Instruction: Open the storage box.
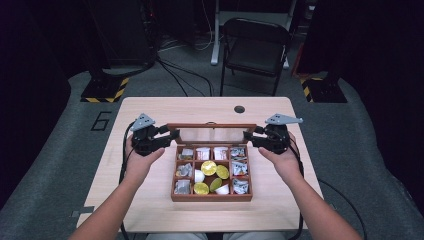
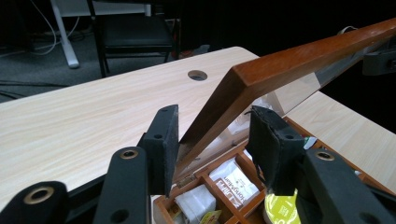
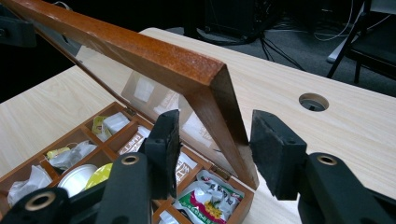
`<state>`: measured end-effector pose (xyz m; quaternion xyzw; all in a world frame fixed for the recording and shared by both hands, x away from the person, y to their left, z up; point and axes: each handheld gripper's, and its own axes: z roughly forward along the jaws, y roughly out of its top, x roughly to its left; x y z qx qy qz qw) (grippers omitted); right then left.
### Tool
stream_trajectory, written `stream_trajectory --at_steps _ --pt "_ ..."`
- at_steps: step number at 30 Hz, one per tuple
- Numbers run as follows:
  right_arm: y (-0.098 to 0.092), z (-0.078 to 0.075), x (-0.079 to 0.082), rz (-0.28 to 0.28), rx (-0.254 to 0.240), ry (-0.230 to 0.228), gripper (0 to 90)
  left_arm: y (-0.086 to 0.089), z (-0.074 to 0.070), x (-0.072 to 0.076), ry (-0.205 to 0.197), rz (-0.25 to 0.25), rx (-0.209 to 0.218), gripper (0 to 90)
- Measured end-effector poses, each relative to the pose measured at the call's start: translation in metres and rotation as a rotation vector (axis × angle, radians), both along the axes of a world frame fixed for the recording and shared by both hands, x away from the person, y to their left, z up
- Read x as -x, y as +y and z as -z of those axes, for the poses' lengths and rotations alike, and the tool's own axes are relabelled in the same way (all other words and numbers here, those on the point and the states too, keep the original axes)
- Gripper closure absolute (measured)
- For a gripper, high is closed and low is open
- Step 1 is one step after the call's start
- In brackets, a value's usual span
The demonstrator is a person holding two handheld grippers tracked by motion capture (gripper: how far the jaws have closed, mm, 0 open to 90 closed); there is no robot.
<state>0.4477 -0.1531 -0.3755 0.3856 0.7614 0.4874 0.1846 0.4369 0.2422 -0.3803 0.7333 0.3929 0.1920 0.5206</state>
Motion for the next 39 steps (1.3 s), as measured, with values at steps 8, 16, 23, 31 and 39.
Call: stream_trajectory --at_steps 8,16,23,31,39 --pt "0.003 0.004 -0.006 -0.003 0.012 -0.001 51.9 -0.003 0.005 -0.006 -0.011 -0.002 -0.004 51.5" --pt "0.001 0.015 -0.013 0.012 0.01 0.016 51.1 -0.003 0.011 -0.011 -0.005 0.007 0.003 50.5" --pt "0.003 0.029 -0.017 0.026 0.007 0.016 49.2 -0.006 0.017 -0.015 -0.005 -0.001 -0.008 49.9" --pt "0.007 0.038 -0.022 0.033 0.031 0.014 52.7 -0.005 0.023 -0.018 0.003 -0.001 -0.011 49.4" --pt "0.009 0.039 -0.025 0.046 0.027 0.008 53.4 -0.008 0.031 -0.024 0.01 -0.015 -0.011 47.5"
